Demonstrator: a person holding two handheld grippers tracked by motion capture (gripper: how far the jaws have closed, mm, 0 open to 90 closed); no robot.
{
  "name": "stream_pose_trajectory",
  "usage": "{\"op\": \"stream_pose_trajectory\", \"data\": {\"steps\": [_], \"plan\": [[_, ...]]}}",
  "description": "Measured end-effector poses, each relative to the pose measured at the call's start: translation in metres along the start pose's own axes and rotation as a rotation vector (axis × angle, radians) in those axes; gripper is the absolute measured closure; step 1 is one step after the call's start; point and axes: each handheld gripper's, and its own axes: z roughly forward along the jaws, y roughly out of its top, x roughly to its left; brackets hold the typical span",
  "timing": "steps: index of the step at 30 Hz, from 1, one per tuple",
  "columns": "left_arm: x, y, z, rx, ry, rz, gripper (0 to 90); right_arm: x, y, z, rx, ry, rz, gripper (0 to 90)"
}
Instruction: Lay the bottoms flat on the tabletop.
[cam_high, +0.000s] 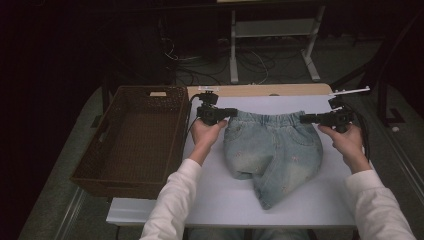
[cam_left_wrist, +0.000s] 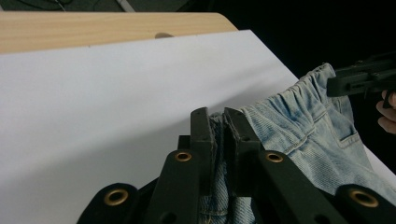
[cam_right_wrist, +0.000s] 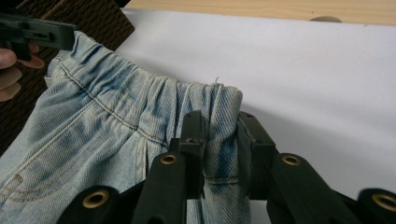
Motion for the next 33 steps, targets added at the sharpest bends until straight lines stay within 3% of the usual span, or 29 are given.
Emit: {"op": "stream_pose_trajectory", "data": {"steps": [23,29,33], "plan": [[0.012,0.03,0.02,0.004,0.059,0.049,82.7,-0.021,0.028,0.016,-0.038,-0.003,0.02,73.7],[0.016,0.034,0.032,0.022,0.097,0.088,82.7,-0.027,0.033,0.024,-0.024,-0.021,0.025,73.7],[0.021,0.034,0.041,0.025,0.11,0.076,82.6,-0.032,0.034,0.032,-0.018,-0.033,0.038,73.7]]}}
